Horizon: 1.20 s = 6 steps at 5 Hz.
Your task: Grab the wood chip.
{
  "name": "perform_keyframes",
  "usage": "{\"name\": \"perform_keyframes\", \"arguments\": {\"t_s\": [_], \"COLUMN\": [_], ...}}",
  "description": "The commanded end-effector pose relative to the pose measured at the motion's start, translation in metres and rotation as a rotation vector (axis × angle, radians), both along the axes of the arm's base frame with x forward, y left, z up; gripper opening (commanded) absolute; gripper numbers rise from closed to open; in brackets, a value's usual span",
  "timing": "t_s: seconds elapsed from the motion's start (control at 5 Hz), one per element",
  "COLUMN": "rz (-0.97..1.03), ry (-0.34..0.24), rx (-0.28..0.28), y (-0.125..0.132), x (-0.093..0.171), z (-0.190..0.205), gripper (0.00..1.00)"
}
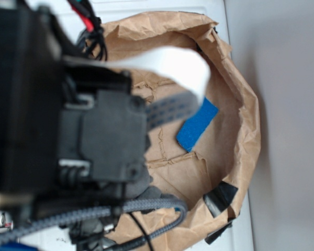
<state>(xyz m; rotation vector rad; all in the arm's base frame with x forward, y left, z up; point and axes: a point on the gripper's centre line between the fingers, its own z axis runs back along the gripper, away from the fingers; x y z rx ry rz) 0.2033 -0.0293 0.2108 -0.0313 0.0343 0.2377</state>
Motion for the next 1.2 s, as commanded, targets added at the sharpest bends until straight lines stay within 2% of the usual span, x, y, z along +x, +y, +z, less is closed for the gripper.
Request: {"name": "perform_keyframes", "arguments": {"t_s": [0.0, 0.2, 0.4, 0.6, 0.8, 1.0], "rz": [0.153, 0.238, 0.268, 0.378, 0.361, 0.368], "ry": [-0.196, -0.233, -0.257, -0.219, -0.22, -0.192], "rx": [0.056, 0.072, 0.117, 0.102, 0.168, 0.148], "y": [0.035, 0.043, 0.044, 0.041, 0.039, 0.049], "x": [0.053, 0.052, 0.055, 0.062, 0.067, 0.068], "z": [-0.049, -0.079, -0.115, -0.129, -0.145, -0.154], "gripper": [1.0, 1.0, 1.0, 1.0, 1.0, 1.0]}}
